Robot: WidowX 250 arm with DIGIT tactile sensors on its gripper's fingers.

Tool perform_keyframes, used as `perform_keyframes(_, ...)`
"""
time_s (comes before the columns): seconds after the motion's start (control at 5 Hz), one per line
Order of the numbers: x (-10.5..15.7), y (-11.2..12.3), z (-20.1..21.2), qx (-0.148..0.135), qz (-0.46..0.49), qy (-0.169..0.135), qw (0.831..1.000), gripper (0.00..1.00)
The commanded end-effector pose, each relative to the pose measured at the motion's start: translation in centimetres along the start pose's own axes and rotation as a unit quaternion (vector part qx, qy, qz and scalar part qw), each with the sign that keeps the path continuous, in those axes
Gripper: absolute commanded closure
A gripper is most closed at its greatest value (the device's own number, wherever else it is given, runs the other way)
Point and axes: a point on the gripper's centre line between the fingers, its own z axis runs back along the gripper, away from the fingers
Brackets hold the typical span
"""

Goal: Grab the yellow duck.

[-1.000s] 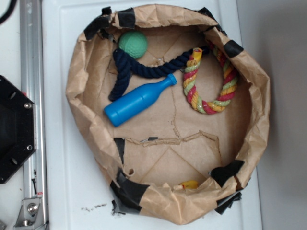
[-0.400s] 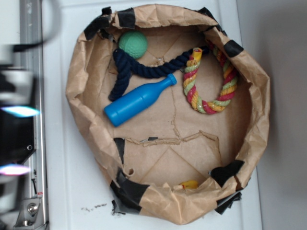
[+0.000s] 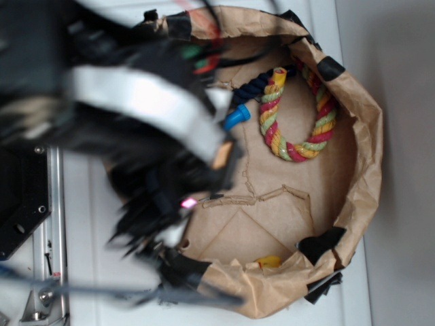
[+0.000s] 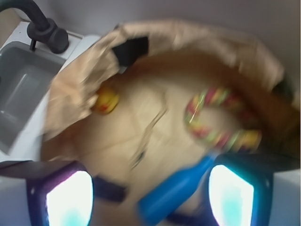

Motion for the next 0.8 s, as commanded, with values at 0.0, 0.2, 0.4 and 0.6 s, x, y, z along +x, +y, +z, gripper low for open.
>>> perform_keyframes(0.0,3.2,1.4,-4.6,0.020,-0.094,-0.079,0.992,0.00)
perform_keyframes(0.2,3.4,-2.1,-8.0,-0.033,-0.183,-0.071,0.980,0.00)
perform_keyframes(0.4,4.0,-4.8,-10.1,-0.060,-0.232,-0.077,0.968,0.00)
perform_keyframes(0.6,5.3,-7.3,-10.1,-0.106,-0.238,-0.100,0.960,0.00)
